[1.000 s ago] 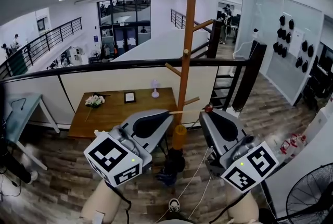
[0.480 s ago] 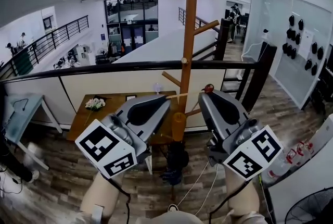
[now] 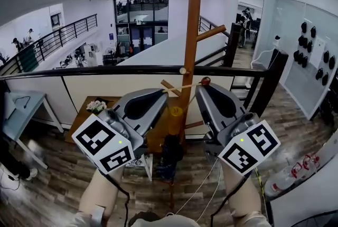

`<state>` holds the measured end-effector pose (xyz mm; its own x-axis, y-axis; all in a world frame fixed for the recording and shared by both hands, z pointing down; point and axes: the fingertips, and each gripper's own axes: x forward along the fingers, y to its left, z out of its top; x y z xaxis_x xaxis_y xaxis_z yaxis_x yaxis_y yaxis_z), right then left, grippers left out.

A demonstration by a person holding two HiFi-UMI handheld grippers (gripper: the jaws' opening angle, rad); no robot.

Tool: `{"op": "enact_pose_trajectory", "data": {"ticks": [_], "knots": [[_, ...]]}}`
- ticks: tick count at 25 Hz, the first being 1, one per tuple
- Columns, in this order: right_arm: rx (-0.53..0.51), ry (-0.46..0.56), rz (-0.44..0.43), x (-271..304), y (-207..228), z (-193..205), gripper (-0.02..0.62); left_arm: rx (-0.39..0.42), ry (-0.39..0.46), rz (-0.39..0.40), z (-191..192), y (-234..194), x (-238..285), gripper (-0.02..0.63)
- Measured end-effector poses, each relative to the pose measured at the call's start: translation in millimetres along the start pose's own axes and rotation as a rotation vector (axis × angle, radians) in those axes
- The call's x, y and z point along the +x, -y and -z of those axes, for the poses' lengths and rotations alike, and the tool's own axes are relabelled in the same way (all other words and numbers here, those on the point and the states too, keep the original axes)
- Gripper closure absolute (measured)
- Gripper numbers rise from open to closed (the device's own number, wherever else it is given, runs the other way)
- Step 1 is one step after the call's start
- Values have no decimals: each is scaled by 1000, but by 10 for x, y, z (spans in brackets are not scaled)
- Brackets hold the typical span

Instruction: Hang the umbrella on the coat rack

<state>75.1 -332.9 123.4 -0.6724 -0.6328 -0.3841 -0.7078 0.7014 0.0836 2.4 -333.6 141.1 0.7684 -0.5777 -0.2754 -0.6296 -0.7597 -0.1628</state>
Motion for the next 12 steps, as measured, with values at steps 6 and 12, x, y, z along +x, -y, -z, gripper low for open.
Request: {"op": "enact_pose_trajectory", "data": {"ticks": [6,12], "knots": [[-43,-22,53,240,102,73,592,-23,-8,-16,32,-288,93,604],[-48,-41,113,382,270,41,592,-41,-9,15,15,-459,270,604]]}}
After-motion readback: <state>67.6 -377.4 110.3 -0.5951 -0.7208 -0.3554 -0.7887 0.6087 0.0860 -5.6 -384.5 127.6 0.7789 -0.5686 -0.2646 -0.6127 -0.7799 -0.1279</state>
